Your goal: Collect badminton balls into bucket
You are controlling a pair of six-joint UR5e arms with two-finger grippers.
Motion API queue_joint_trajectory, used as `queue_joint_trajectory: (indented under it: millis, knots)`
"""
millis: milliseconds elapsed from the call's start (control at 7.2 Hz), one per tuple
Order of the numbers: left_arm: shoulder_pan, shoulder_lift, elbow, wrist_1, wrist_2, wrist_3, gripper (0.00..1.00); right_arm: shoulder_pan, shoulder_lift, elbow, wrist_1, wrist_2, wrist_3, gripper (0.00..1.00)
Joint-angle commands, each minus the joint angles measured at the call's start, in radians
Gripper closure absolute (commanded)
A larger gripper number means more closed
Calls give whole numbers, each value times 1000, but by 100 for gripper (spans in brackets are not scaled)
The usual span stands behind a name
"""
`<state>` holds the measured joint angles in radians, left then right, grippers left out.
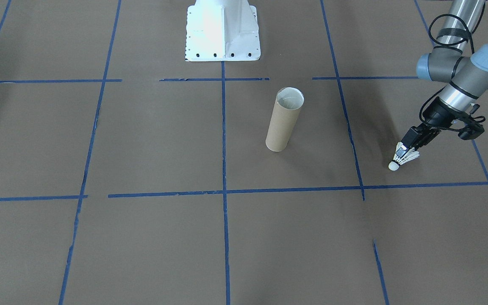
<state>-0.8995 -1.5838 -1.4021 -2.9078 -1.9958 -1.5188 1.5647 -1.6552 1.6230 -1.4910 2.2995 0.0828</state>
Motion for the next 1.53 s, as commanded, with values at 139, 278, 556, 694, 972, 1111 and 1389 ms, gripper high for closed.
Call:
queue_joint_trajectory:
  millis: [139, 278, 556, 694, 972, 1111, 1389]
  knots:
    - [-1, 4, -15, -14, -50, -1, 100, 0, 0, 0, 0, -2, 0, 0]
    - [-10, 4, -26, -16, -208, 2, 100, 0, 0, 0, 0, 0, 0, 0]
    - [-176, -8, -41, -10, -468, 5, 100, 0, 0, 0, 0, 0, 0, 0]
    - [-229, -15, -72, 11, -550, 3, 100, 0, 0, 0, 0, 0, 0, 0]
    - [-283, -57, -193, 195, -642, 5, 100, 0, 0, 0, 0, 0, 0, 0]
    - [-306, -67, -237, 234, -685, 5, 100, 0, 0, 0, 0, 0, 0, 0]
    - [-351, -71, -334, 287, -741, 5, 100, 0, 0, 0, 0, 0, 0, 0]
